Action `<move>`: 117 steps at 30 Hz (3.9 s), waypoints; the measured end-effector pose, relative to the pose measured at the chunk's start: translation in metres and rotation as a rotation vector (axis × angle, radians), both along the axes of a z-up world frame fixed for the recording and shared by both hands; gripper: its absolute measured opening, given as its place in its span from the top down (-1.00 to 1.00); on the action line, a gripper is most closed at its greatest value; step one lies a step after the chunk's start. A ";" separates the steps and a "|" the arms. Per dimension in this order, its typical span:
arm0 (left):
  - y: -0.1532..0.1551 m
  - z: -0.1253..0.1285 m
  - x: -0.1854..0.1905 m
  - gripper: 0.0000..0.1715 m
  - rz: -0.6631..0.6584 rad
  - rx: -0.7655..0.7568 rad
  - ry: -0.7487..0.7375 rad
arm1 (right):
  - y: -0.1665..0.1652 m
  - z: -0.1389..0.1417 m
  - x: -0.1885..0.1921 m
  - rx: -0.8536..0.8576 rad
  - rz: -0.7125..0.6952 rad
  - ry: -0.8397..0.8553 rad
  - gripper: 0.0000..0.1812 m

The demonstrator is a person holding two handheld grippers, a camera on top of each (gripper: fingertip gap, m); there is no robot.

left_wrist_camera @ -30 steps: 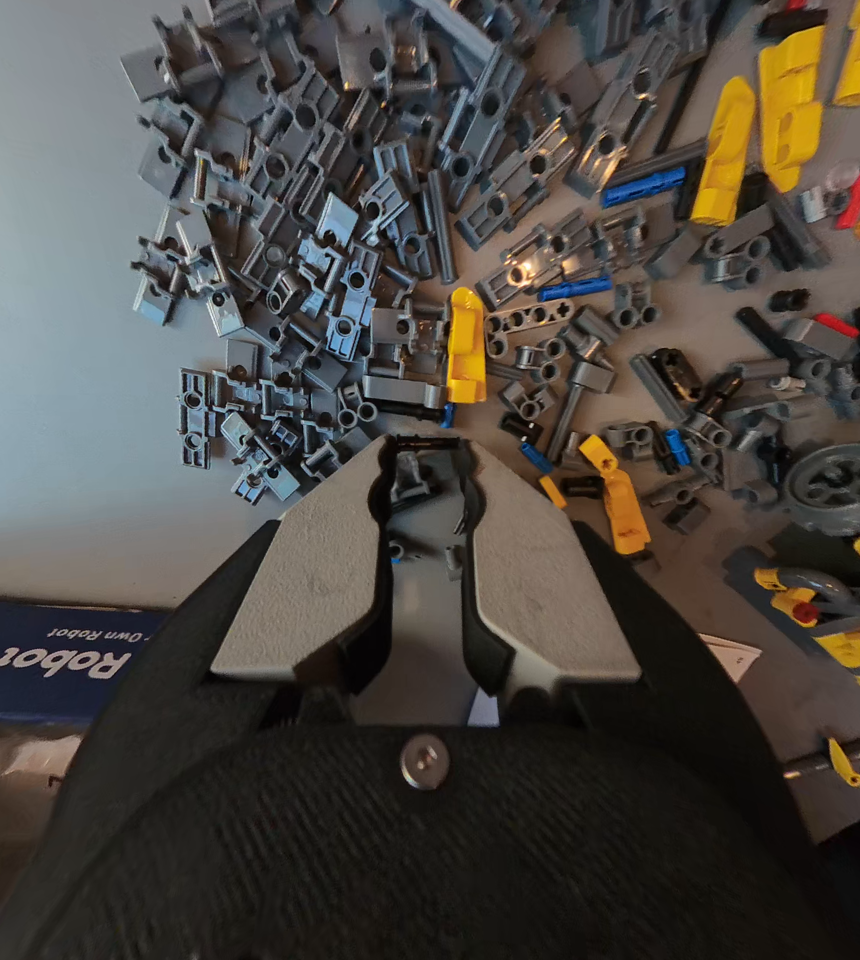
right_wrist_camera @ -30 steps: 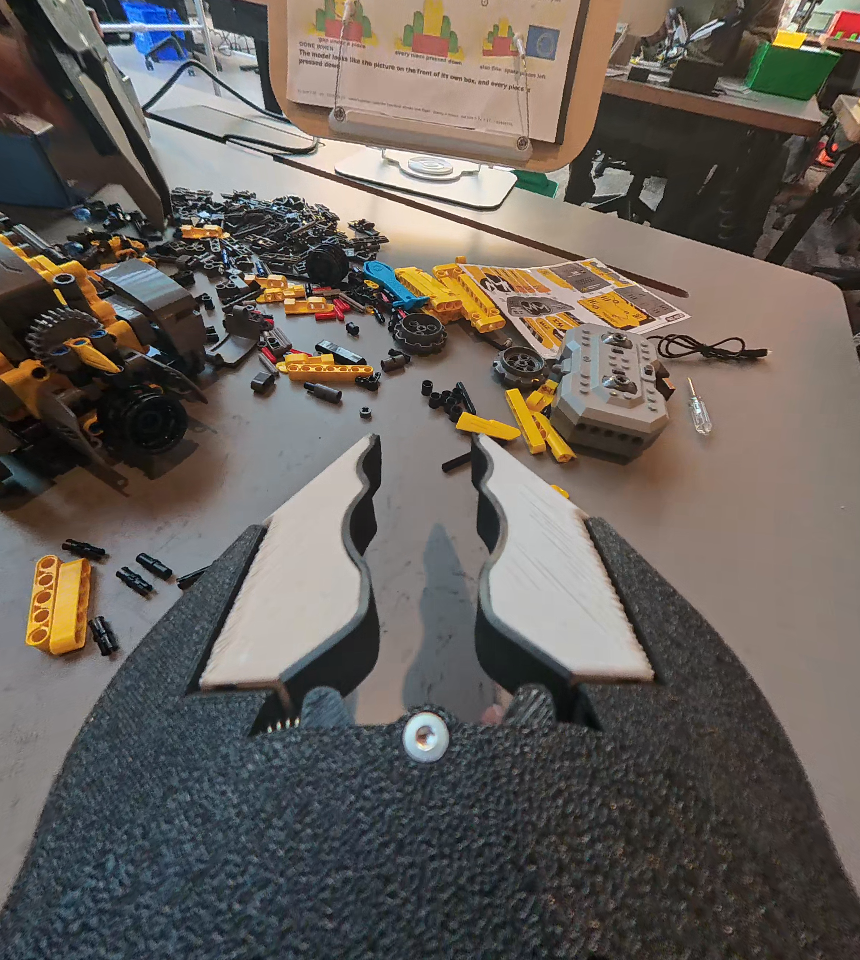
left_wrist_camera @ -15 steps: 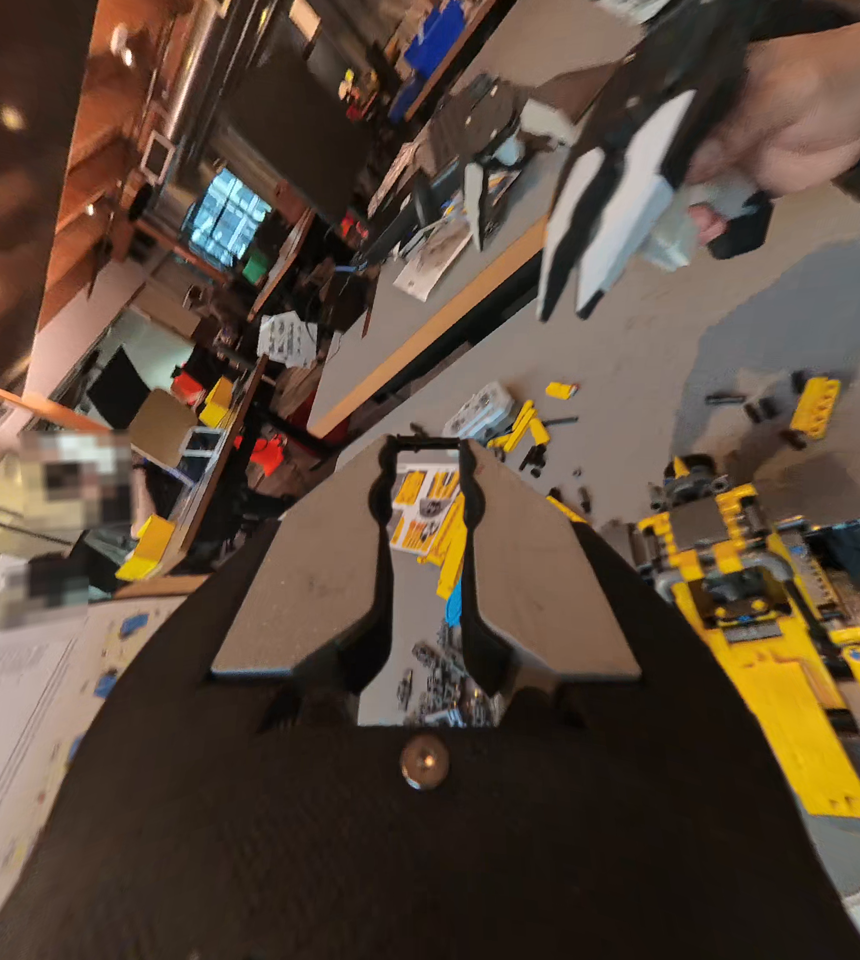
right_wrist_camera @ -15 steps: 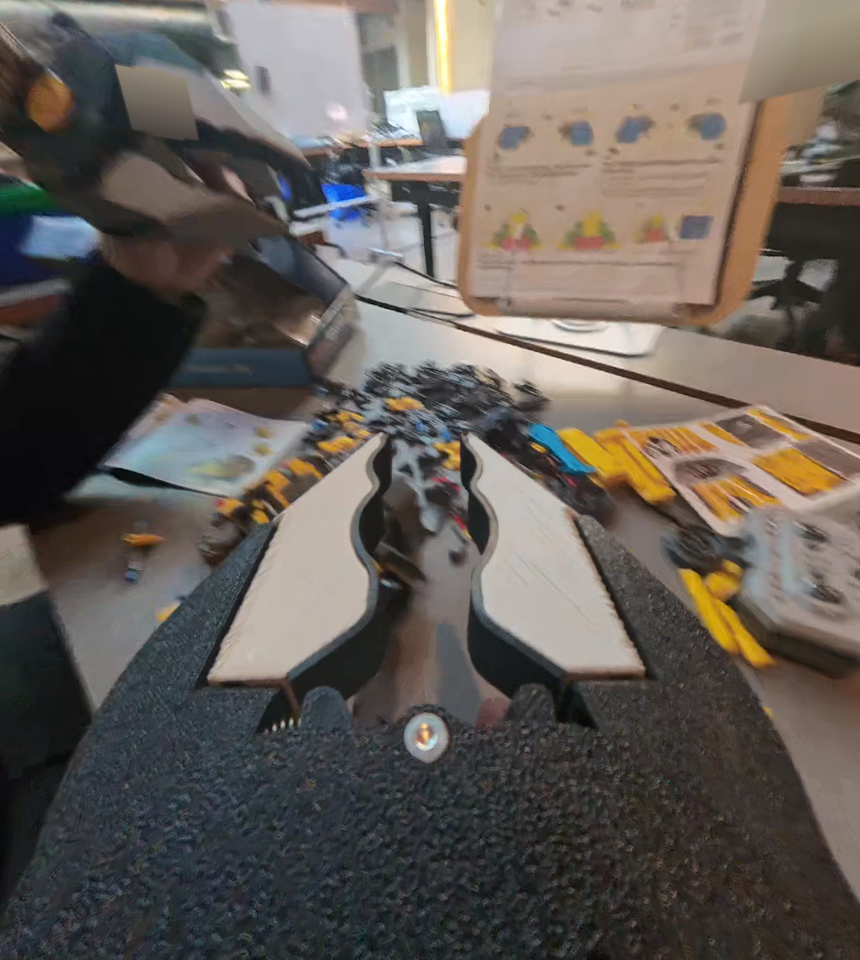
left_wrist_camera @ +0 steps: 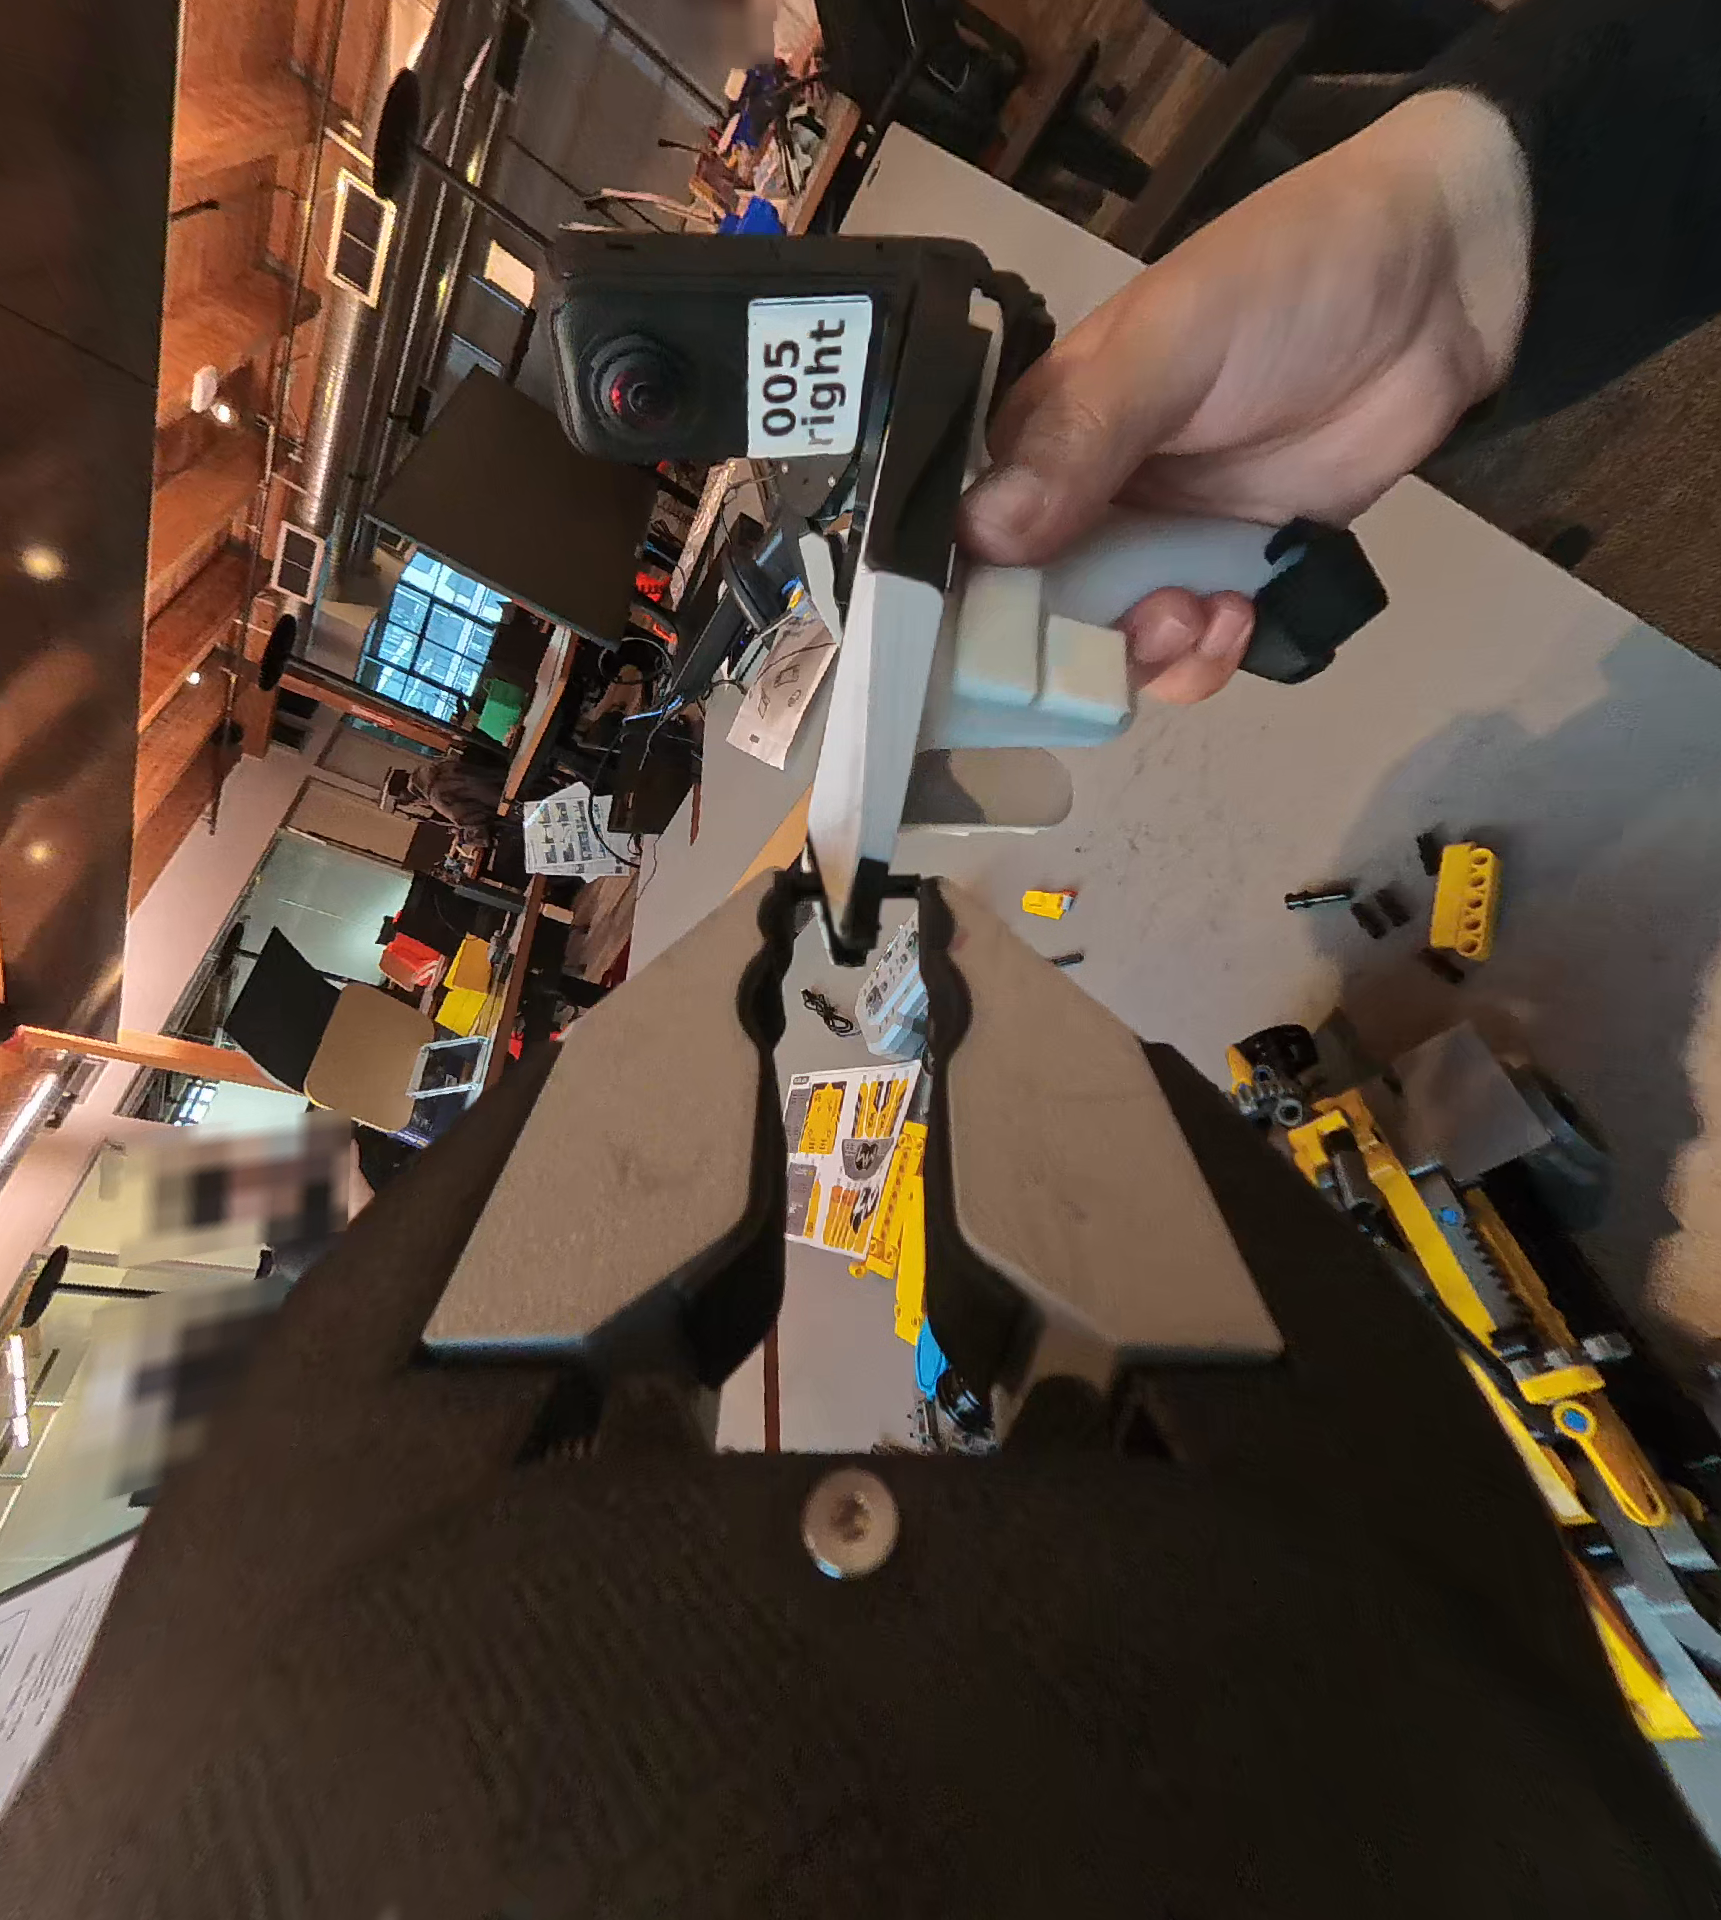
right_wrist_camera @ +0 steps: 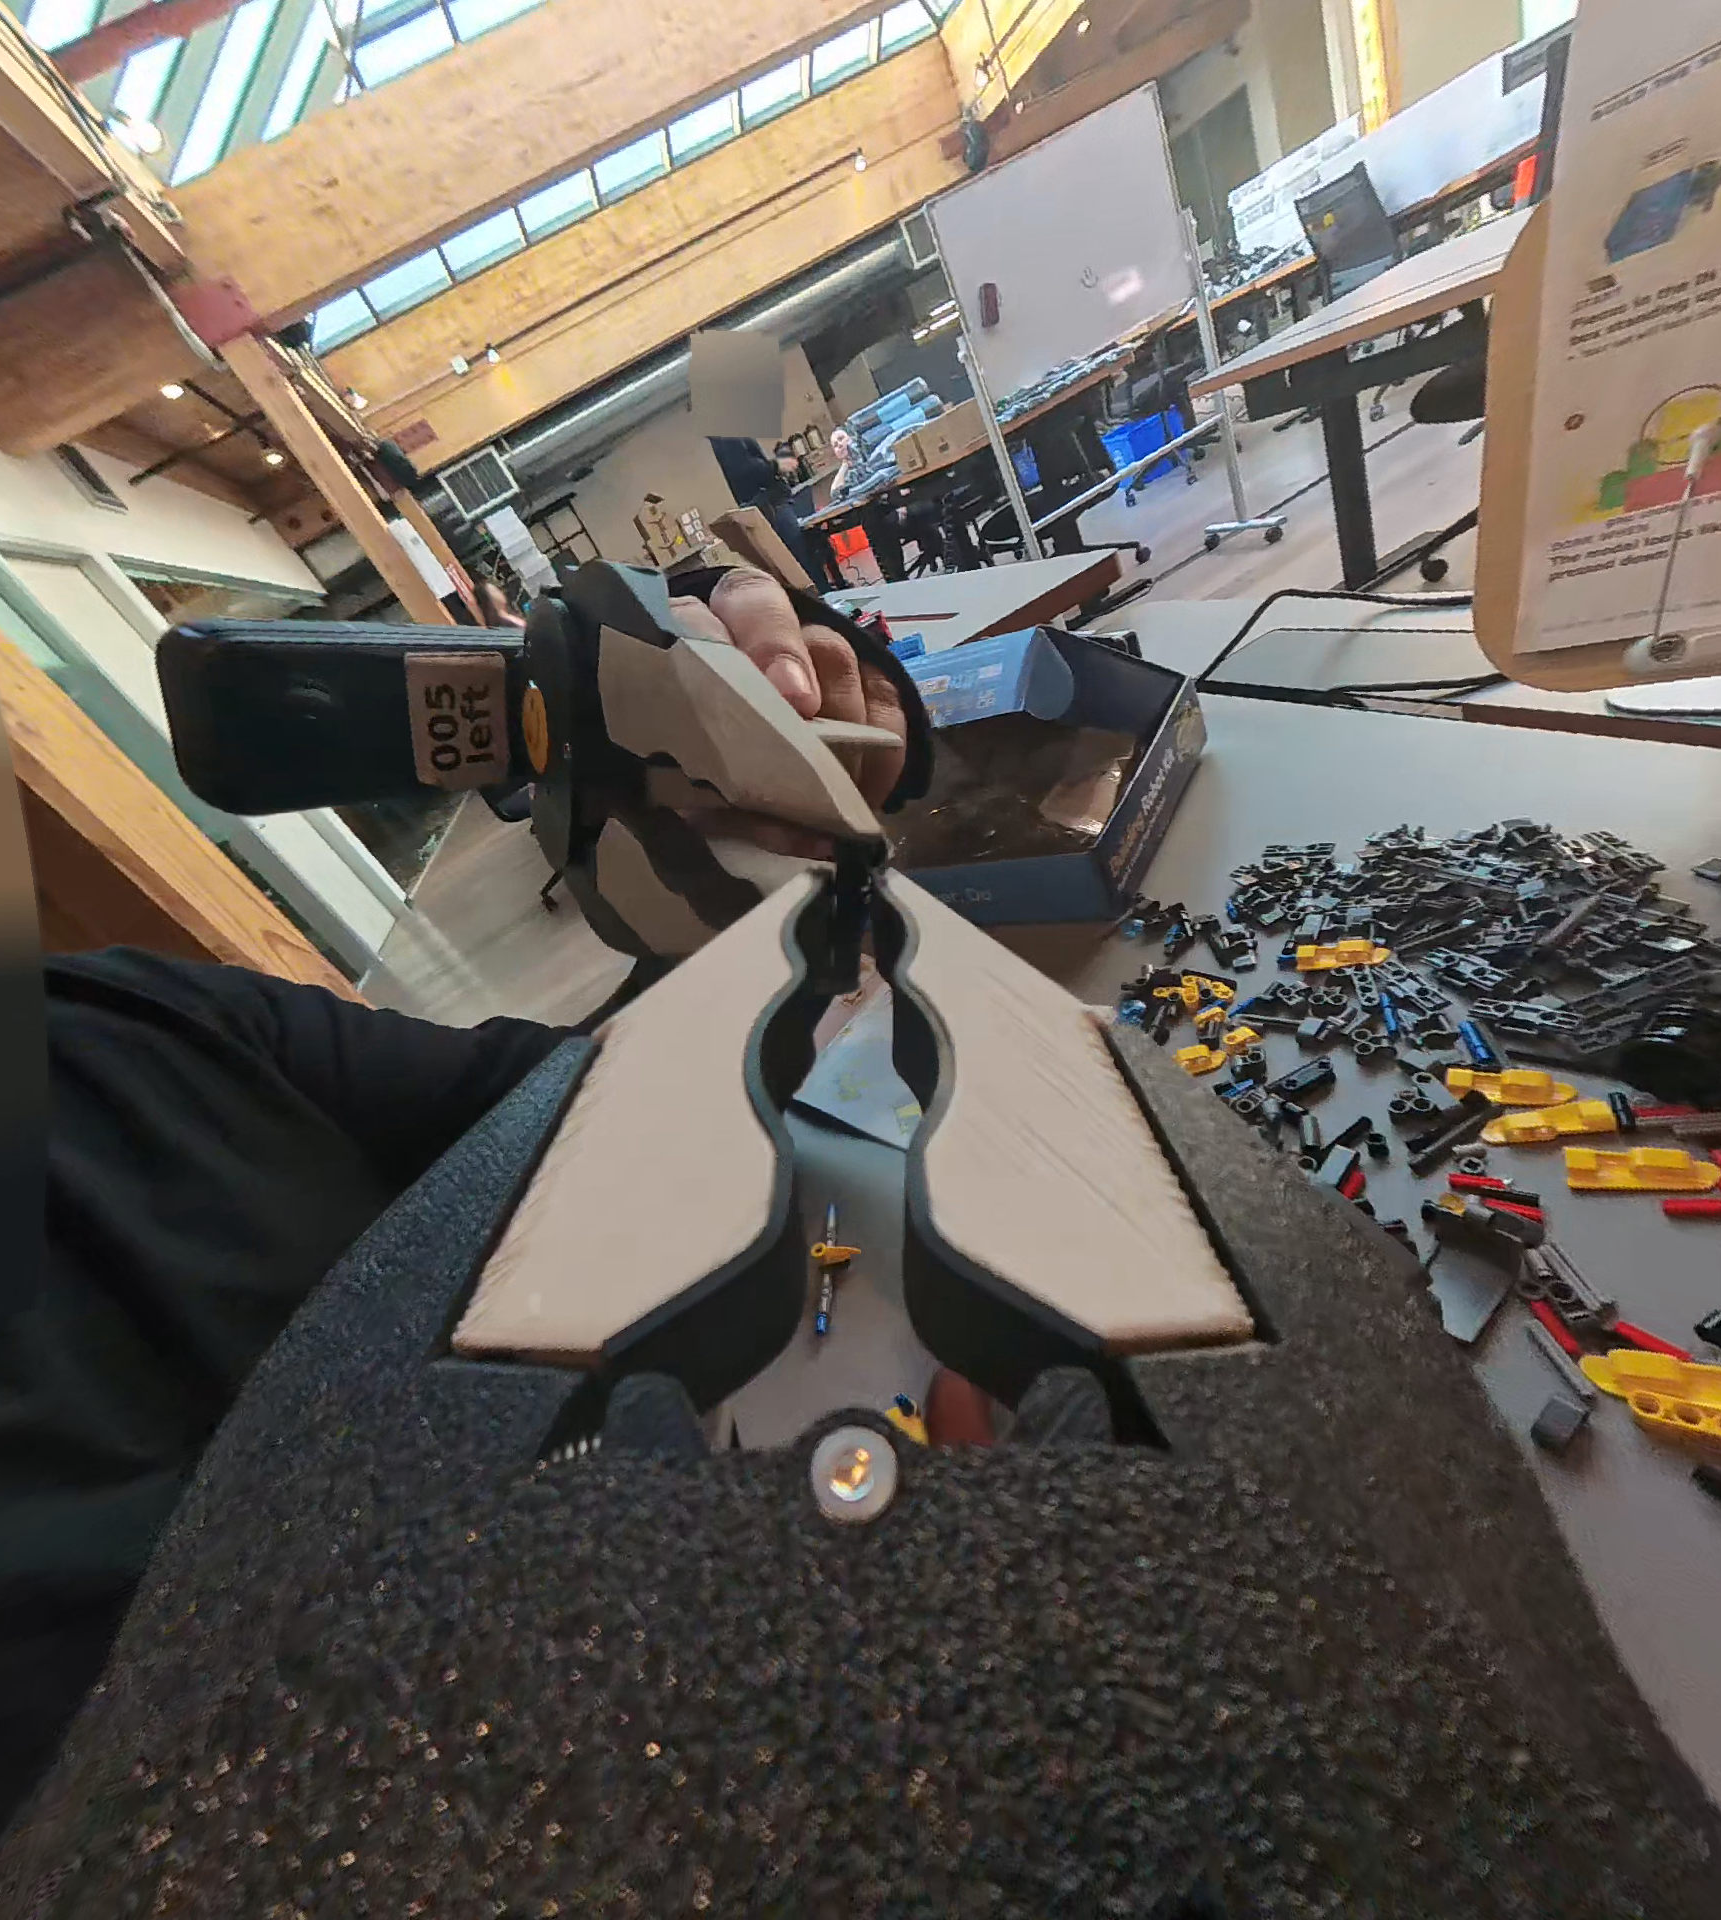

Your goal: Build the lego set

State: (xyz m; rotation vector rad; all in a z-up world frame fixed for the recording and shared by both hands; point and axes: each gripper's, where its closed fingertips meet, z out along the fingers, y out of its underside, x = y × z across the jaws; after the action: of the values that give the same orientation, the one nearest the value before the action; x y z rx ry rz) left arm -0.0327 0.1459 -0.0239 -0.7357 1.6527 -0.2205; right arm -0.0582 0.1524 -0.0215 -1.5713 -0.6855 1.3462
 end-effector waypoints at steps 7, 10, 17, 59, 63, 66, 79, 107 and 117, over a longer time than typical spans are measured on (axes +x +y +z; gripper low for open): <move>-0.004 -0.007 0.008 0.76 0.004 -0.056 0.020 | -0.003 -0.007 0.010 -0.030 -0.053 -0.011 0.93; -0.002 -0.009 0.003 0.74 0.019 -0.081 0.035 | 0.006 -0.018 0.033 0.004 -0.175 -0.098 0.93; 0.038 0.022 -0.027 0.87 0.223 -0.116 -0.079 | 0.020 -0.151 0.141 -0.250 -0.521 -0.636 0.93; 0.069 -0.027 -0.059 0.70 0.477 -0.079 0.202 | 0.059 -0.193 0.174 0.119 -0.580 -0.666 0.75; 0.066 -0.032 -0.056 0.70 0.470 -0.076 0.222 | 0.059 -0.199 0.170 0.141 -0.570 -0.734 0.75; 0.065 -0.038 -0.054 0.70 0.468 -0.078 0.244 | 0.059 -0.200 0.169 0.140 -0.565 -0.742 0.75; 0.063 -0.058 -0.053 0.72 0.455 -0.084 0.330 | 0.059 -0.200 0.170 0.133 -0.569 -0.741 0.75; 0.032 -0.125 -0.075 0.65 0.357 -0.396 0.618 | 0.009 -0.191 0.122 0.187 -0.286 -0.621 0.63; 0.045 -0.132 -0.088 0.25 0.472 -0.728 0.598 | -0.061 -0.158 0.056 0.219 0.009 -0.736 0.47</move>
State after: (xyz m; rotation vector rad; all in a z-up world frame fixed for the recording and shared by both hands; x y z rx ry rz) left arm -0.1203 0.1912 -0.1562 -1.8571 1.8910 -0.2811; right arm -0.0027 0.0911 -0.1793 -1.8726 -1.2326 0.6353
